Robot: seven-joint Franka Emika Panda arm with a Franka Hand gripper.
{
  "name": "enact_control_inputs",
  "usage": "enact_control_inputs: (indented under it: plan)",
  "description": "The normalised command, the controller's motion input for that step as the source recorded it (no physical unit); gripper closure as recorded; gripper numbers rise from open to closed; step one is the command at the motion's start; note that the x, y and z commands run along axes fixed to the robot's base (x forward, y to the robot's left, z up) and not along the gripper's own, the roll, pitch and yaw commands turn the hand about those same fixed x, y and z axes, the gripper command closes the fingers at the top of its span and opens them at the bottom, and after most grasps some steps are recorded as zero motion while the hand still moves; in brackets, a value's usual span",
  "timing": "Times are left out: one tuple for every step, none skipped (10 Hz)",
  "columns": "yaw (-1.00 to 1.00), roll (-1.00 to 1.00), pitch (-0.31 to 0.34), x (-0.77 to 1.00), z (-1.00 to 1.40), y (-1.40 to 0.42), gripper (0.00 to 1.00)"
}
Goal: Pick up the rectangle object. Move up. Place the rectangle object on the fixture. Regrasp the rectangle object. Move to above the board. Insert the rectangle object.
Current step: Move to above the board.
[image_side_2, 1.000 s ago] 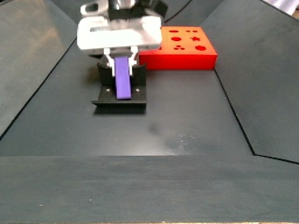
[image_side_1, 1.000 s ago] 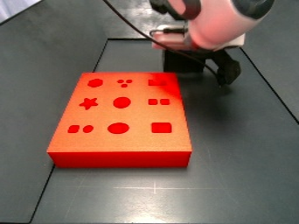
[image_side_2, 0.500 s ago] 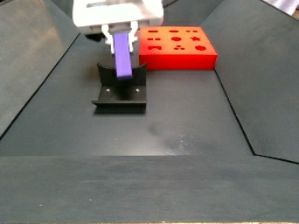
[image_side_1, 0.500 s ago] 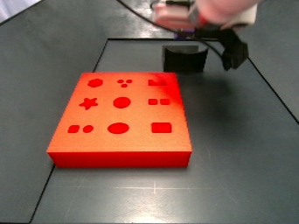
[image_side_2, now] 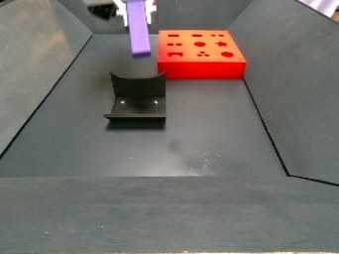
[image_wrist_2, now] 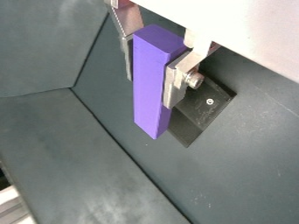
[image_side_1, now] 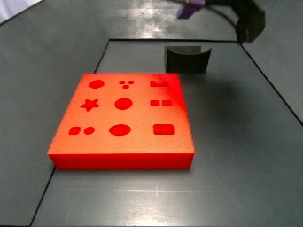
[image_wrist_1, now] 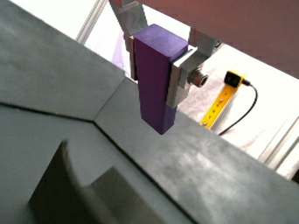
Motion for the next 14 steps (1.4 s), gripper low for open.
enact_control_inputs:
  plan:
    - [0.04, -0.04, -0.019, -0.05, 1.00, -0.05, 1.00]
    - [0.02, -0.04, -0.022, -0.05, 1.00, -0.05, 1.00]
    - [0.01, -0.04, -0.017, -0.06, 1.00, -0.05, 1.00]
    - [-0.01, -0.05, -0.009, -0.06, 1.00, -0.04, 1.00]
    - [-0.02, -0.05, 0.004, -0.06, 1.00, -0.03, 1.00]
    - [-0.02, -0.06, 0.016, -0.06, 1.00, -0.03, 1.00]
    - [-0.02, -0.06, 0.029, -0.07, 1.00, -0.02, 1.00]
    - [-0.02, -0.06, 0.045, -0.06, 0.80, -0.02, 1.00]
    - [-0.01, -0.06, 0.051, -0.05, 0.69, -0.01, 1.00]
    - [0.00, -0.06, 0.072, -0.03, 0.45, -0.01, 1.00]
    - [0.01, -0.06, 0.091, -0.02, 0.28, -0.01, 1.00]
    - [-0.08, -1.00, -0.062, -0.44, 0.12, -1.00, 1.00]
    - [-0.07, -1.00, -0.064, -0.44, 0.09, -1.00, 1.00]
    - [-0.07, -1.00, -0.079, -0.46, 0.11, -1.00, 1.00]
